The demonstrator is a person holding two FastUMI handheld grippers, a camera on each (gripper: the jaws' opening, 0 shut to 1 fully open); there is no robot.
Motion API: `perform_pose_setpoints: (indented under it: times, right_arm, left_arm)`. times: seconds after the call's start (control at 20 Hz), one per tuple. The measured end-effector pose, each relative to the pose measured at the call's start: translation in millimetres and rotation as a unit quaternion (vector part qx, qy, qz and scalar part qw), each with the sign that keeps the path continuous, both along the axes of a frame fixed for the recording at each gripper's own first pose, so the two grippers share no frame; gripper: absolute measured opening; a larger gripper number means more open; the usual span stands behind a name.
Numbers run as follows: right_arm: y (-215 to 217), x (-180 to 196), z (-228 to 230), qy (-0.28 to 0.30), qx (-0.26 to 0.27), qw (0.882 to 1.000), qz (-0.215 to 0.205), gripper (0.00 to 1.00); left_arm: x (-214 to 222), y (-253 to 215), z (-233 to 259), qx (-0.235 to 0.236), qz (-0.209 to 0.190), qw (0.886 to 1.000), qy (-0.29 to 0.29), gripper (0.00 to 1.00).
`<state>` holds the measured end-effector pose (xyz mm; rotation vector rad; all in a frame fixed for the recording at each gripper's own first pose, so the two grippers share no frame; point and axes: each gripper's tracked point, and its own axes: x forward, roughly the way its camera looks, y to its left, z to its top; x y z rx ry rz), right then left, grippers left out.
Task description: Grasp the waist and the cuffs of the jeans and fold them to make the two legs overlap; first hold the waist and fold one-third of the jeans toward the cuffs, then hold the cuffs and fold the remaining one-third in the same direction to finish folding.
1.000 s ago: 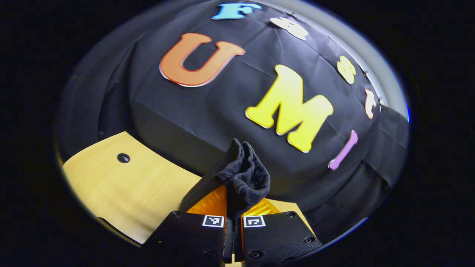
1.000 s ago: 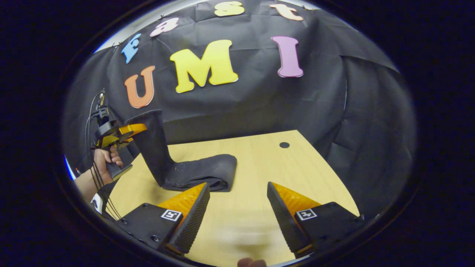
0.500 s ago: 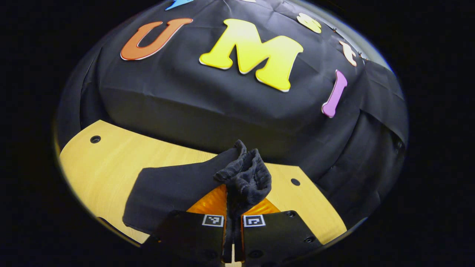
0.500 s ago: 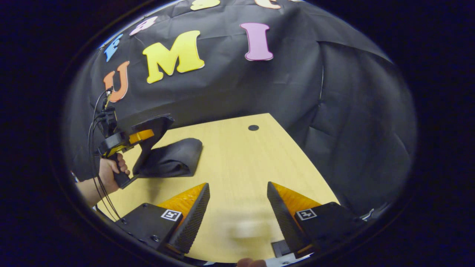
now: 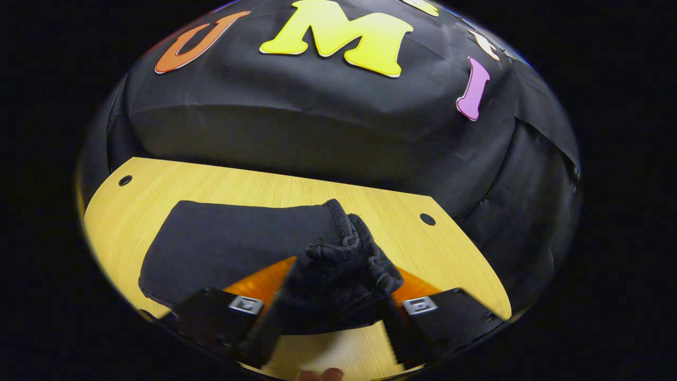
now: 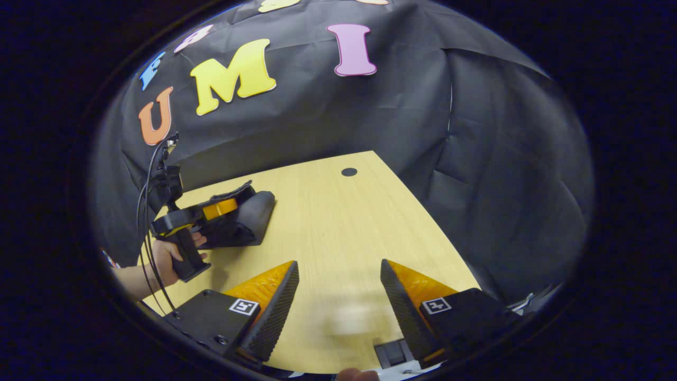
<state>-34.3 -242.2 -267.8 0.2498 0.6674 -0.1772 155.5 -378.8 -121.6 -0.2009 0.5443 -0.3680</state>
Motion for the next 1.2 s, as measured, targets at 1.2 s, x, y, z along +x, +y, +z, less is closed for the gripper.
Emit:
perform_pose_setpoints:
  times: [1.2]
  right_arm:
    - [172,91,167,-0.252,-0.035,0.954,0.158,0.95]
  left_arm:
    - [-92,184,250,0.037,0.139,0.965,-0.219,0.98]
